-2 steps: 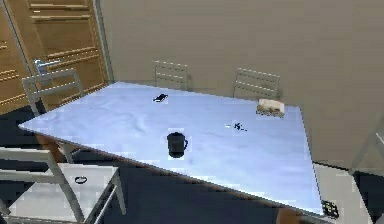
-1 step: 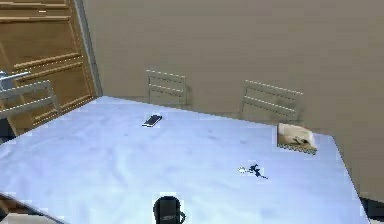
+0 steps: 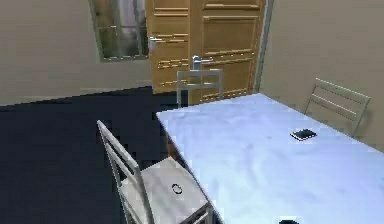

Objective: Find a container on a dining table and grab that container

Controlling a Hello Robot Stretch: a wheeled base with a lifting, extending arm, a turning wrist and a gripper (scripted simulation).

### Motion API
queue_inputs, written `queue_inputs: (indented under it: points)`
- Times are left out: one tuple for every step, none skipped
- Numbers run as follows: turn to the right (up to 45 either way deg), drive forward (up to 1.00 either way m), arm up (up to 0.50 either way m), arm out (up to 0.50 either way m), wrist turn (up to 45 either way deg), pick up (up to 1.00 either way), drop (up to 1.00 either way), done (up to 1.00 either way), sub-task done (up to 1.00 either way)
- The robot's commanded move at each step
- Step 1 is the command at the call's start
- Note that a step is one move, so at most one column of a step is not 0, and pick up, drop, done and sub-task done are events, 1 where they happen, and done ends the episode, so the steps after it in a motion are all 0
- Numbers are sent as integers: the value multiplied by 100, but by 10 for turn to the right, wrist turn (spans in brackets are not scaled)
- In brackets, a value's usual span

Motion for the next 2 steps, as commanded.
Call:
queue_inputs:
  points:
    - [-450,0,0,0,0,0,0,0,0]
    - [0,0,50,0,0,0,0,0,0]
